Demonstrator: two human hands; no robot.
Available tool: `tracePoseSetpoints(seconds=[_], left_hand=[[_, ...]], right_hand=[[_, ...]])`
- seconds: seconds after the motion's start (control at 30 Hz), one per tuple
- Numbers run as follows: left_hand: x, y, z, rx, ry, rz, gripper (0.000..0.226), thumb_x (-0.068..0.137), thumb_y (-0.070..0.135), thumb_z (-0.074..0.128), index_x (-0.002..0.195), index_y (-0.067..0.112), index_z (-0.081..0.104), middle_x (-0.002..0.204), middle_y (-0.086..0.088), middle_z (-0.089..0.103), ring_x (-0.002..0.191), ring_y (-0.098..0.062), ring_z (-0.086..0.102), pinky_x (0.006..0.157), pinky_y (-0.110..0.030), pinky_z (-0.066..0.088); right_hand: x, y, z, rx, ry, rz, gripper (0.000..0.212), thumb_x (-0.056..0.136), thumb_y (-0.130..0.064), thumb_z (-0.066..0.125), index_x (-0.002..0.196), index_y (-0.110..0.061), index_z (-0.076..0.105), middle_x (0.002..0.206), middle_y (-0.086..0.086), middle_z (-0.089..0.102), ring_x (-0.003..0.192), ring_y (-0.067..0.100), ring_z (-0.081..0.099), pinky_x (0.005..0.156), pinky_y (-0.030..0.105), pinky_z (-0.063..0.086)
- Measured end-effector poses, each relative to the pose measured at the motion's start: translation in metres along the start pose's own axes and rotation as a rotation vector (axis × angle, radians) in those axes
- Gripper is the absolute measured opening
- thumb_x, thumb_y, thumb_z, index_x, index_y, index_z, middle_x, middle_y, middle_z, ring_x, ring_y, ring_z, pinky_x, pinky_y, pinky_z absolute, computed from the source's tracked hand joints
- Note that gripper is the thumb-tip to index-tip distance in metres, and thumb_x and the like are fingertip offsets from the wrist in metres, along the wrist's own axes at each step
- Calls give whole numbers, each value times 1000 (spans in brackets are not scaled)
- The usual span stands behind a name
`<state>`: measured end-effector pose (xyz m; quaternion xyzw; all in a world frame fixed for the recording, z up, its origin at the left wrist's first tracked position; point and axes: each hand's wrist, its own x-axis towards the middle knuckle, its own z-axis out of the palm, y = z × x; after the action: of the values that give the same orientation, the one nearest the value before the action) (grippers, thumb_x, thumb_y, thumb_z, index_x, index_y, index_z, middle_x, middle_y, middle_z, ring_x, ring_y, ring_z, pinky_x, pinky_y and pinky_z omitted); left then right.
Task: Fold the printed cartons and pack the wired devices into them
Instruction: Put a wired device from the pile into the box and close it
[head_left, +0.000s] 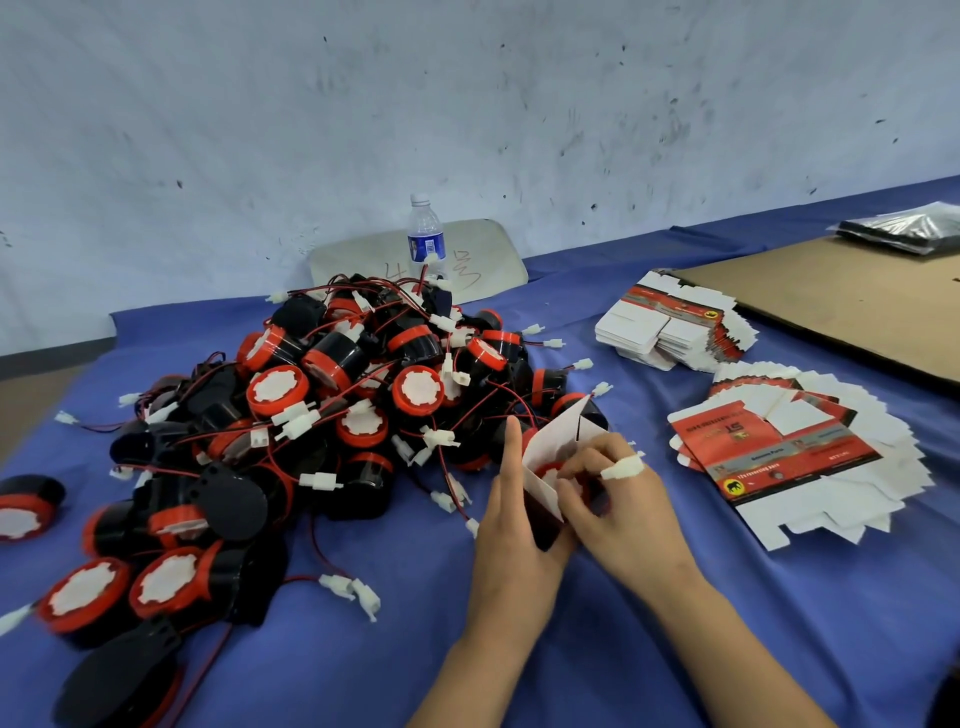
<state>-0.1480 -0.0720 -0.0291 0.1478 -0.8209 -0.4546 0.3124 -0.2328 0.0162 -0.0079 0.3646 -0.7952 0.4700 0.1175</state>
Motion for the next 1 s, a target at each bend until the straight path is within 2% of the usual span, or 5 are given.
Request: tracePoseSetpoints(seconds=[0.23,0.43,0.53,0.7,1.0], left_hand=[[1,1,1,74,25,99,101,86,9,70,135,72,8,141,15,37,120,23,34,91,3,30],[-4,7,4,158,-19,132,78,94,8,59,136,65,27,162,7,2,119,-2,47,87,-16,48],[-7,6,7,229,-34,96,68,97,9,52,139,57,28,160,10,-13,128,-15,47,85,-9,39],[-7,9,8,291,-113,47,50,101,17,45,139,49,40,153,9,-26,134,-21,44,91,-15,38],[-4,11,10,339,-108,29,34,100,23,48,133,30,51,153,10,-19,144,-21,28,106,-25,36]], right_hand=[[0,2,0,-25,-40,48,30,82,-12,60,109,-26,61,94,-12,60,85,2,53,65,7,40],[-1,3,4,84,-19,83,22,96,-17,52,111,-19,36,78,-10,69,77,18,64,51,21,37],[-1,3,5,38,72,101,36,96,-19,52,127,-16,33,74,-9,67,73,25,65,47,24,33],[-4,-3,1,147,182,85,70,93,-14,51,138,-49,11,67,-7,65,57,10,59,48,25,42],[0,-1,-3,238,470,-31,32,96,-16,55,117,-41,52,94,-3,61,83,6,60,69,12,46]])
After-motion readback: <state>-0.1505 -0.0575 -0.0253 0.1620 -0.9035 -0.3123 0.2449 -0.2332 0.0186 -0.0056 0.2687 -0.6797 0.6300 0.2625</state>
